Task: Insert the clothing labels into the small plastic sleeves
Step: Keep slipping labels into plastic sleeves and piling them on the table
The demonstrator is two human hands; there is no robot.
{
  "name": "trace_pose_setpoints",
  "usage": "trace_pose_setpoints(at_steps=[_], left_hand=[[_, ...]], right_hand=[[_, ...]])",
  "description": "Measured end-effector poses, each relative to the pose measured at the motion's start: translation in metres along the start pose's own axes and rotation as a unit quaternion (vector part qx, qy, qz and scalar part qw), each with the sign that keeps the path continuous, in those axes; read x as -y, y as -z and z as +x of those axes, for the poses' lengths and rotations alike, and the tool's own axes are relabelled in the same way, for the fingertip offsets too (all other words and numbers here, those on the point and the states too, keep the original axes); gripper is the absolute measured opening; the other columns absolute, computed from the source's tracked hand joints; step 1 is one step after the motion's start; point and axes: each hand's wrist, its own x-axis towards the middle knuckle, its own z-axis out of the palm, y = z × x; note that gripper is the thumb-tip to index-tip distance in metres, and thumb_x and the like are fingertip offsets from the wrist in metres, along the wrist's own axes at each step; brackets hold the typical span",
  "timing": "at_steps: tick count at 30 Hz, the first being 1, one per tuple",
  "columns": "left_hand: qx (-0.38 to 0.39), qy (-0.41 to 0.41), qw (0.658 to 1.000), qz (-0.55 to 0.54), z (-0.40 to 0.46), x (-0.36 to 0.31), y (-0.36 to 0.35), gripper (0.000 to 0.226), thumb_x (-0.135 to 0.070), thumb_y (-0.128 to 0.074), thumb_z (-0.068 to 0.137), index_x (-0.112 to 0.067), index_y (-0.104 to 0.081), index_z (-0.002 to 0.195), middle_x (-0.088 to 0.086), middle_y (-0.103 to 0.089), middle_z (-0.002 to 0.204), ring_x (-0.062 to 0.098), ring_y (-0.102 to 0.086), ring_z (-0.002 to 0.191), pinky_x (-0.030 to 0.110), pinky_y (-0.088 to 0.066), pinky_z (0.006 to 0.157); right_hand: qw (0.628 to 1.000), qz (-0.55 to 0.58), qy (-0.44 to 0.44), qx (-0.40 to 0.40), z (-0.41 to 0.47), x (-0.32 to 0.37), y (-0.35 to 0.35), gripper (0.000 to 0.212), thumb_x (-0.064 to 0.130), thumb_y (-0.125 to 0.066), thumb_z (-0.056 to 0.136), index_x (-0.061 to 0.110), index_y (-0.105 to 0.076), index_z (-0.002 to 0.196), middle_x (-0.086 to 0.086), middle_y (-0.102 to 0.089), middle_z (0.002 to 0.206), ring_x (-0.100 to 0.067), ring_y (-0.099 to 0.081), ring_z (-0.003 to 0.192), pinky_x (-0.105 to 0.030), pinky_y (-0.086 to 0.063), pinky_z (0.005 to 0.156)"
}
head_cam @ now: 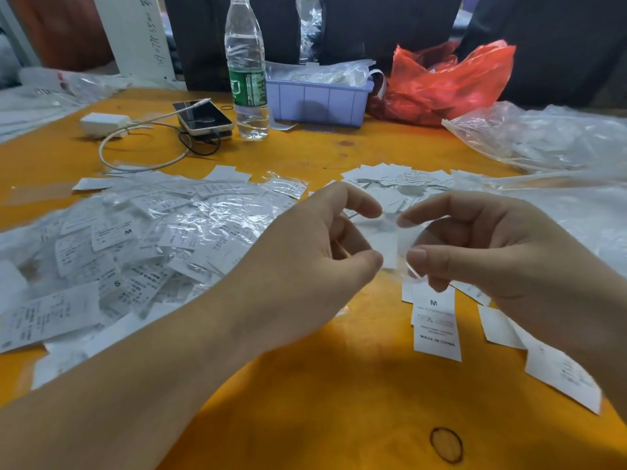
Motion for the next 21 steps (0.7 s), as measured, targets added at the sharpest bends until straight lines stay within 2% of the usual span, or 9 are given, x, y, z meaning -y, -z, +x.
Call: trace_pose_setpoints(at_steps=[2, 5, 8, 10, 16, 19, 21], left_hand=[[0.002, 0.006, 0.999, 0.035, -0.0002, 0.0025, 0.0004, 0.035, -0.028, -0.072, 0.083, -0.041, -0.052, 0.109, -0.017, -0.066, 0.086, 0.001, -0.061, 0.069, 0.017, -0.049, 0.057], [0.003, -0.007, 0.992, 0.129, -0.0021, 0.0044, -0.0009, 0.048, -0.057, -0.066, 0.071, -0.052, -0.044, 0.113, -0.028, -0.054, 0.105, -0.01, -0.052, 0.098, 0.014, -0.045, 0.071], [0.025, -0.031, 0.988, 0.147, -0.0044, 0.0014, -0.0044, 0.048, -0.063, -0.06, 0.07, -0.052, -0.046, 0.115, -0.029, -0.053, 0.11, -0.012, -0.049, 0.105, 0.016, -0.044, 0.079], [0.05, -0.033, 0.989, 0.137, -0.0048, 0.0002, -0.0058, 0.045, -0.062, -0.059, 0.073, -0.05, -0.048, 0.115, -0.028, -0.057, 0.106, -0.009, -0.054, 0.102, 0.019, -0.047, 0.078], [0.077, -0.016, 0.995, 0.054, -0.0032, 0.0002, -0.0023, 0.039, -0.05, -0.067, 0.077, -0.041, -0.055, 0.113, -0.018, -0.067, 0.088, 0.002, -0.065, 0.08, 0.022, -0.053, 0.069], [0.072, -0.016, 0.996, 0.048, -0.0028, 0.0009, -0.0012, 0.022, -0.035, -0.071, 0.085, -0.036, -0.062, 0.105, -0.012, -0.068, 0.08, 0.004, -0.064, 0.07, 0.023, -0.05, 0.062], [0.05, -0.013, 0.997, 0.056, -0.0018, 0.0012, -0.0002, 0.008, -0.031, -0.07, 0.087, -0.031, -0.068, 0.095, -0.013, -0.069, 0.08, 0.004, -0.065, 0.072, 0.022, -0.051, 0.064]], right_hand=[[1.0, -0.023, 0.013, -0.01, 0.0001, 0.0007, 0.0011, 0.035, 0.022, -0.071, 0.061, 0.012, -0.069, 0.095, -0.009, -0.067, 0.065, -0.015, -0.058, 0.055, -0.019, -0.05, 0.055], [0.999, -0.044, 0.012, 0.007, 0.0003, -0.0008, 0.0021, 0.033, 0.026, -0.073, 0.062, 0.014, -0.071, 0.092, -0.009, -0.067, 0.065, -0.014, -0.059, 0.057, -0.019, -0.049, 0.054], [0.999, -0.036, 0.001, 0.036, 0.0015, -0.0045, 0.0012, 0.028, 0.025, -0.086, 0.067, 0.019, -0.072, 0.09, -0.01, -0.066, 0.064, -0.021, -0.057, 0.059, -0.021, -0.047, 0.052], [0.999, -0.018, -0.005, 0.051, 0.0025, -0.0064, 0.0009, 0.026, 0.027, -0.079, 0.065, 0.022, -0.071, 0.089, -0.013, -0.066, 0.065, -0.023, -0.056, 0.059, -0.021, -0.046, 0.052], [0.996, 0.022, -0.019, 0.084, 0.0034, -0.0086, 0.0027, 0.028, 0.031, -0.079, 0.061, 0.022, -0.07, 0.086, -0.013, -0.067, 0.065, -0.02, -0.056, 0.057, -0.022, -0.045, 0.051], [0.996, -0.008, -0.013, 0.083, 0.0025, -0.0063, 0.0042, 0.023, 0.036, -0.076, 0.065, 0.023, -0.07, 0.083, -0.01, -0.067, 0.066, -0.022, -0.056, 0.058, -0.022, -0.047, 0.053], [0.995, -0.085, 0.005, 0.061, 0.0005, -0.0046, 0.0063, 0.028, 0.047, -0.074, 0.069, 0.026, -0.07, 0.087, -0.009, -0.068, 0.068, -0.022, -0.06, 0.061, -0.026, -0.05, 0.054]])
